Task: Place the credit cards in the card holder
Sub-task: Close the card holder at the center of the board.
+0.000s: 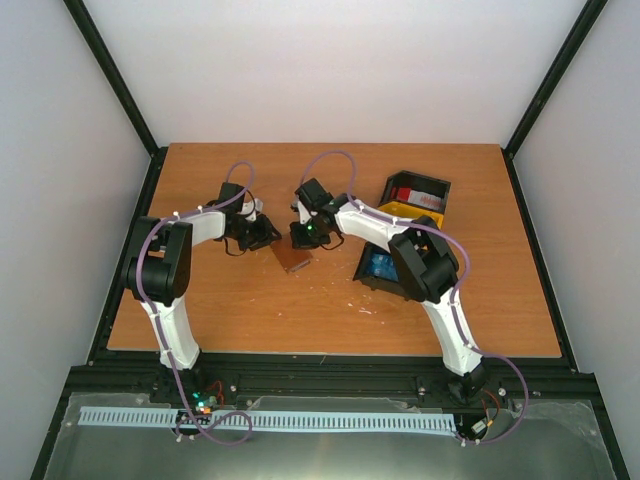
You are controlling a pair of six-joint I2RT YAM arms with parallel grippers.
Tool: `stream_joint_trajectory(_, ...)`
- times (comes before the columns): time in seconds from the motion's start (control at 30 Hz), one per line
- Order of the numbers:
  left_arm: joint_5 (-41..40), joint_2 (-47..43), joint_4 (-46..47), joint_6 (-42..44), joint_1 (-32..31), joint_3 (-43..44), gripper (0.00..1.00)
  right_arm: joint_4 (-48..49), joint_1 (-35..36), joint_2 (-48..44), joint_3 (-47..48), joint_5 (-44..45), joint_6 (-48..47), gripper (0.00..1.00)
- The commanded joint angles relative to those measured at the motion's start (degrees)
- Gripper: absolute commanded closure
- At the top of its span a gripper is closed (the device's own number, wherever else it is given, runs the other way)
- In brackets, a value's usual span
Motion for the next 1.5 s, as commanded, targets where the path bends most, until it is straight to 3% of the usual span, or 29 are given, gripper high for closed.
stream_joint_trajectory(0.0,-2.39,3.75,-3.57,-0.77,-0.84,-2.33,0.65,-2.76,0.31,3.50,2.28,0.26,-1.09,0.97)
stream_joint_trajectory(0.6,-2.28,4.85,-3.22,-1.69,-1.49,-2.86,0.67,-10.70,3.70,8.43,5.00,8.51,-2.59,0.97)
stream_joint_trajectory(1.07,-2.56,4.81,-3.18,-1.69,-1.47,-3.22,0.67,-14.99,3.94,14.60,7.30,11.27,0.23,0.97)
stream_joint_trajectory(1.47,-2.55,5.37,-3.21,-1.85,-1.47,-3.25,0.70,-15.39,6.27,16.84,10.79,10.82,-3.26,0.97)
